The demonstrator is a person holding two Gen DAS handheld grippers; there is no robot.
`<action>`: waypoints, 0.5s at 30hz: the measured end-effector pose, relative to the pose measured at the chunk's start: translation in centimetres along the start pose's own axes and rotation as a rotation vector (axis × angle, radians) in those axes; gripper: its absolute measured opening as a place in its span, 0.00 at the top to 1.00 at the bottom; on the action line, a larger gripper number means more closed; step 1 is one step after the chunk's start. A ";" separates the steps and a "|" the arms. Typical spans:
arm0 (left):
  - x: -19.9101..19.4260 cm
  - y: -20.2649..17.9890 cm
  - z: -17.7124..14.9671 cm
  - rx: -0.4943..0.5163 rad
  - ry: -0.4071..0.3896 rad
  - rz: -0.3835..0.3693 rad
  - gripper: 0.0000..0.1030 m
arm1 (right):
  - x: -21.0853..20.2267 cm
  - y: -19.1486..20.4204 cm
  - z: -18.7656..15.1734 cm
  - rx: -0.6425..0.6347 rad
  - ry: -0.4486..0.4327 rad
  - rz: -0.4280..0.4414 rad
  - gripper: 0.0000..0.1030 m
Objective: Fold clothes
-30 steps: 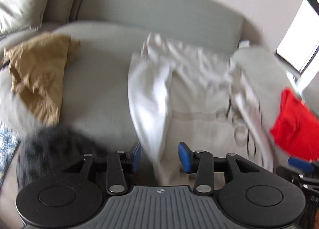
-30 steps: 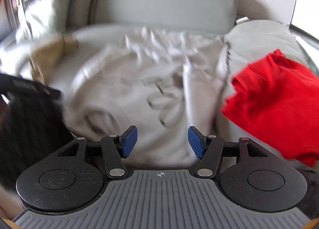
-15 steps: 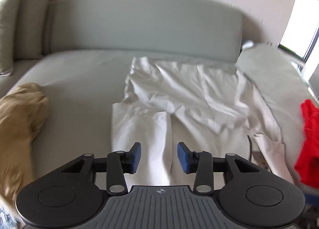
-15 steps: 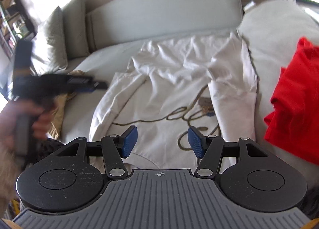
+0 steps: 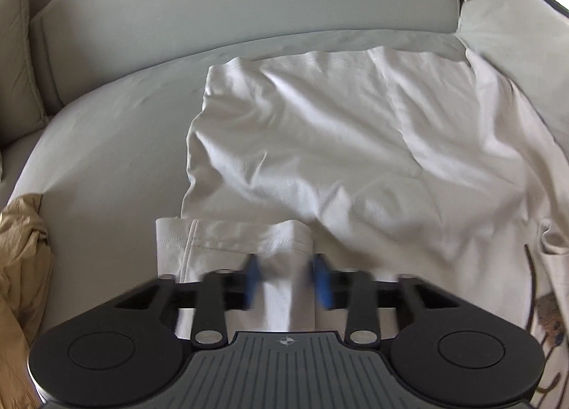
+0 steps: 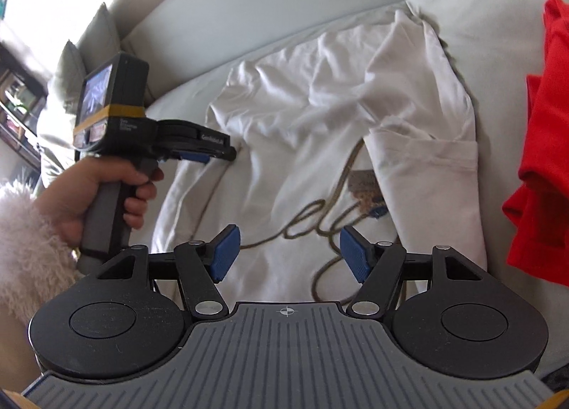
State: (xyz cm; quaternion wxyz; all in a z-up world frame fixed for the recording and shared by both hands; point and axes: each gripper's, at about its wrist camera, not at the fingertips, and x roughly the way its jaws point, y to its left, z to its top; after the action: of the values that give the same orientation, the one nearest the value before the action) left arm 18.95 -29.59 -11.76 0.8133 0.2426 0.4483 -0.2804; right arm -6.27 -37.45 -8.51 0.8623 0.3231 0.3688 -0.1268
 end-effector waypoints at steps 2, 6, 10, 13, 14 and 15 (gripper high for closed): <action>-0.5 0.5 -0.1 -0.026 -0.034 0.000 0.99 | 0.2 -0.4 -0.2 0.014 0.002 -0.004 0.34; -3.2 3.2 -1.1 -0.119 -0.142 -0.011 1.00 | 0.5 -0.8 -0.5 0.021 0.008 -0.030 0.34; -7.4 8.9 -3.5 -0.287 -0.275 -0.047 1.00 | 0.5 -0.2 -0.9 0.008 0.016 -0.037 0.34; -10.1 13.9 -6.6 -0.436 -0.368 -0.066 1.00 | 0.6 0.6 -1.3 0.003 0.022 -0.038 0.34; -10.9 15.7 -8.0 -0.491 -0.393 -0.069 1.00 | 0.6 0.9 -1.5 0.002 0.025 -0.037 0.34; -11.1 17.2 -9.4 -0.532 -0.403 -0.062 1.00 | 0.7 1.2 -1.6 -0.001 0.029 -0.037 0.34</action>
State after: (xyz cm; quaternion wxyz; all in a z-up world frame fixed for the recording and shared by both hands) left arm 20.08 -8.46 -4.23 0.9115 -0.0520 0.3433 -0.2206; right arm -6.14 -35.44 -9.30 0.8545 0.3179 0.3871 -0.1378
